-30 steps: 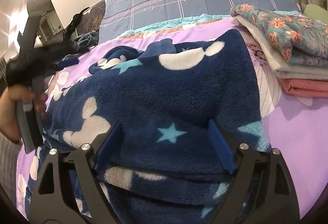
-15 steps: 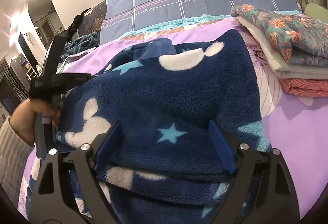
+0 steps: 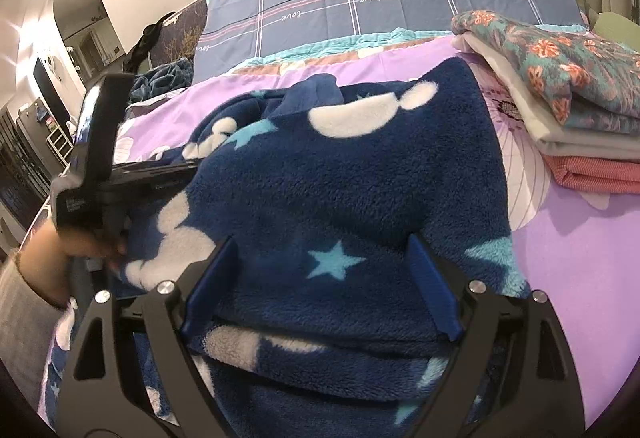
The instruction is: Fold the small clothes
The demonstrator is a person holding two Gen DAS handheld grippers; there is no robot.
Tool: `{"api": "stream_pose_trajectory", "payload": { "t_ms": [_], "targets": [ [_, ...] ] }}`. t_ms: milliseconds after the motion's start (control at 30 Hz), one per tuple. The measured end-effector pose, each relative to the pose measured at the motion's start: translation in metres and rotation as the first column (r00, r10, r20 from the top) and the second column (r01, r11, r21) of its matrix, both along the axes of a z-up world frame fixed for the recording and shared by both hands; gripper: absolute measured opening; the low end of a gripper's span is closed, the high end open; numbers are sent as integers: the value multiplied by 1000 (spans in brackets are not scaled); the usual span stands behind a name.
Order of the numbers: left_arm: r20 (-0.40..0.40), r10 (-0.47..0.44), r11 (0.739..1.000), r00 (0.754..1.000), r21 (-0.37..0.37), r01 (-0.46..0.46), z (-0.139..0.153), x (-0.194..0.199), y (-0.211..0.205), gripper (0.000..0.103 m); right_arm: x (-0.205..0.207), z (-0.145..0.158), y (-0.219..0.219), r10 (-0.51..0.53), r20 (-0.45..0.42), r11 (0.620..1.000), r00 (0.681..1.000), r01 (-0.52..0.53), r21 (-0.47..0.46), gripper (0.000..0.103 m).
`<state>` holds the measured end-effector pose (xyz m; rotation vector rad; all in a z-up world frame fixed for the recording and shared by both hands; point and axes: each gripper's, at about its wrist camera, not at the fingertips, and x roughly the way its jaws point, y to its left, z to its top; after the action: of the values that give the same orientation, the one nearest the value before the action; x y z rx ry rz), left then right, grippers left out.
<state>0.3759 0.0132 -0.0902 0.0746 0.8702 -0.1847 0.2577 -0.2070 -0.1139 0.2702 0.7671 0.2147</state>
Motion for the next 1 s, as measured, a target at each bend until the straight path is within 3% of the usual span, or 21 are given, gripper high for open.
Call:
{"api": "stream_pose_trajectory", "payload": {
  "t_ms": [67,133,200,233,333,367,467,567,667,800,933,1000],
  "targets": [
    [11,2,999,1000,-49,-1,12,-15,8,65,1,0,2,-2,-3,1000,1000,2,-13,88],
    [52,-14,998,999,-59,17,23,-43,17,73,1,0,4,-4,-5,1000,1000,4,-24,88],
    [88,-37,999,995,-1,38,25,-69,23,82,1,0,5,-6,-6,999,1000,6,-33,88],
    [98,-54,997,994,62,48,20,-86,26,86,1,0,5,-6,-7,999,1000,6,-36,88],
    [72,-106,980,992,178,92,-6,-111,38,87,1,2,6,-9,-14,999,1000,8,-51,88],
    [97,-103,983,990,165,86,-6,-118,44,87,-1,4,6,-7,-22,998,1000,5,-66,87],
    [96,-38,988,995,152,23,10,-132,53,87,-15,11,9,-51,-50,974,997,38,-224,86],
    [147,-21,1000,989,25,17,28,-157,64,88,-31,9,-3,-61,-77,972,995,41,-233,85],
    [108,-1,1000,994,15,-1,19,-176,70,89,-49,7,-8,-113,-116,935,987,66,-349,87],
    [31,-1,1000,1000,-28,2,4,-209,86,89,-99,12,-37,-96,-141,974,985,64,-218,87],
    [-4,19,999,1000,-35,-20,3,-254,107,89,-153,15,-66,-109,-155,986,982,88,-140,86],
    [-2,37,998,999,-46,-37,5,-268,115,89,-176,17,-75,-104,-179,994,978,95,-60,73]
  ]
}}
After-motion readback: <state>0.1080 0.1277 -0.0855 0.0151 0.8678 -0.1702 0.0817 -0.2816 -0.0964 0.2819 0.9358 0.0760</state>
